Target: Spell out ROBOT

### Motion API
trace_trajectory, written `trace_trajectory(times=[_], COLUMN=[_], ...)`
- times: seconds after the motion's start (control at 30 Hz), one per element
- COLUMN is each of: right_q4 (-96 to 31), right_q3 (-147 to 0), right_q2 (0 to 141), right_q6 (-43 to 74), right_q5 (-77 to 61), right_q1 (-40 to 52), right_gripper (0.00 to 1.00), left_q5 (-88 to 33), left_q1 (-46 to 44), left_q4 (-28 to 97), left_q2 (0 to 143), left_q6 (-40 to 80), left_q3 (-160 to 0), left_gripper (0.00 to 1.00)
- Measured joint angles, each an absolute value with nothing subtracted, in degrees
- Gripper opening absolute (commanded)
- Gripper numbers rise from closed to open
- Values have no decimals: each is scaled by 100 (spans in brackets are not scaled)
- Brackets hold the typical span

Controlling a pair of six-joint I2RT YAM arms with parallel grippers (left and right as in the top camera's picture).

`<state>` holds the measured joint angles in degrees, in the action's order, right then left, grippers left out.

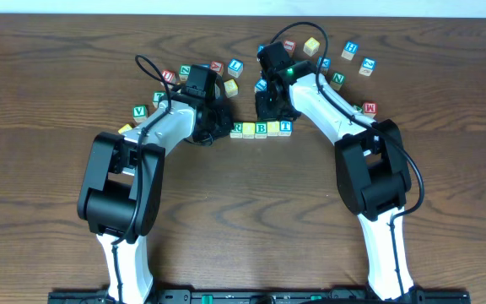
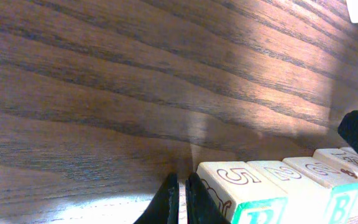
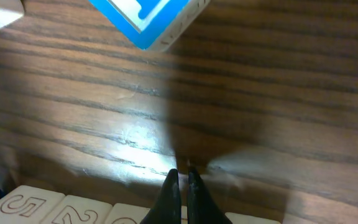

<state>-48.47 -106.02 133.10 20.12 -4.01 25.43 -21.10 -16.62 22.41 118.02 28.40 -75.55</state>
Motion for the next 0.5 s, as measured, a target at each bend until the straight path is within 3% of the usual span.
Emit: trace_trajectory(times=[0.5], right_q4=[-4908], right_q3=[-10602], right_q2=[13310], right_q6=[2010], right_q5=[-290], right_q1=[2613], right_gripper=[1], left_q5=[-2110], left_q1=[-1662], left_q4=[2241], left_q2=[11802], left_q6=[2840], left_q3=[-7555], left_gripper=[8])
